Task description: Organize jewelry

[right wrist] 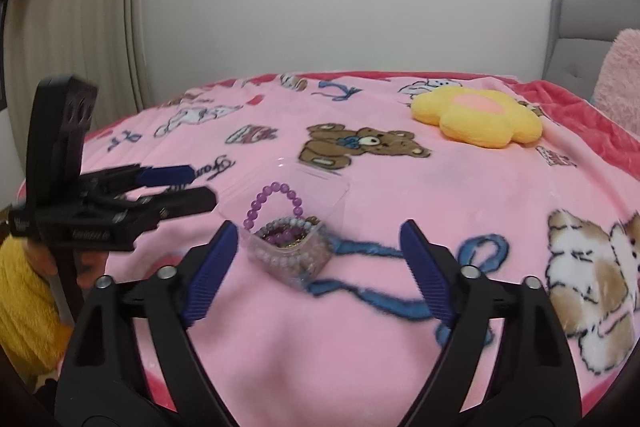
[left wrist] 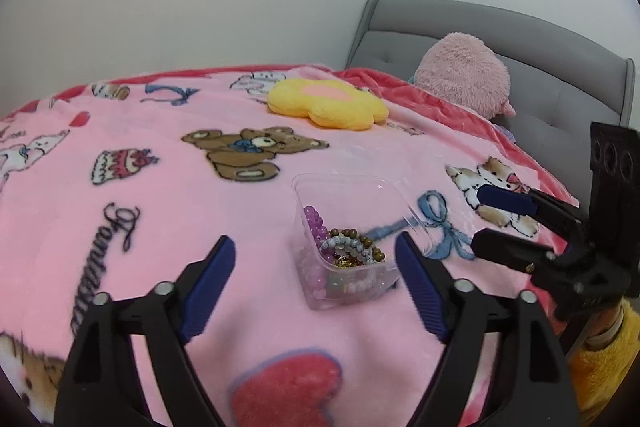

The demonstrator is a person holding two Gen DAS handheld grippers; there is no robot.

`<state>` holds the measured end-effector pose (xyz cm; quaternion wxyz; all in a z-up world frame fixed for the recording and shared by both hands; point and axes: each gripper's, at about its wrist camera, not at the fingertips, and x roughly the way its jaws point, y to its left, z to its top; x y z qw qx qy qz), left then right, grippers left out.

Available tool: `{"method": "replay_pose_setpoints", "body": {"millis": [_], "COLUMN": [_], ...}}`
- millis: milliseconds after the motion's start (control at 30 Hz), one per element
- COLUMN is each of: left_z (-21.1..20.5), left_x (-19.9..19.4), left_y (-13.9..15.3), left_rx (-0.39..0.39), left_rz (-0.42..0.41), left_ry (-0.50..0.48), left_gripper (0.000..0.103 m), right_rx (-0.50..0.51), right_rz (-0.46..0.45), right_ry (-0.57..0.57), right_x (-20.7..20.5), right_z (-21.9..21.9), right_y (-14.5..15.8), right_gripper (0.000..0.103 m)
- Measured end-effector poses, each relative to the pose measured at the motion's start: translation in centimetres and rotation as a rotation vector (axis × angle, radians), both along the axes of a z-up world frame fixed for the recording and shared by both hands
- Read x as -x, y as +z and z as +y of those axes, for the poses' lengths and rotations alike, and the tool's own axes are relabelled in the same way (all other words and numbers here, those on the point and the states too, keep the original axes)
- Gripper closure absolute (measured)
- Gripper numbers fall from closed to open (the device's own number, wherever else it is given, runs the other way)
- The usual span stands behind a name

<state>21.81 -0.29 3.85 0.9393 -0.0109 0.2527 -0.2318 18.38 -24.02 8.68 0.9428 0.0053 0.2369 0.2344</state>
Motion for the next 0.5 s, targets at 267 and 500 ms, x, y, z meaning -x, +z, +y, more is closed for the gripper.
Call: {"method": "replay_pose_setpoints", "body": {"millis": [267, 500], "left_z": [-0.5, -0.8], "left_x": [1.3, 1.4], "left_y": [0.2, -0.3], "left_rx": [-0.051, -0.069], "left_rz": [-0.109, -0.115], "left_ry": [0.029, 0.026], "left_gripper": [0.009, 0.008], "right_rx": [0.027, 0.027], "right_rz": [-0.045, -0.047], "right_ry": [-0.007, -0.005], "right_x": [0.3, 0.2], "right_z": [0.5, 0.7], "right_y": [-0.1, -0.3], "right_gripper": [0.008, 0.008]}}
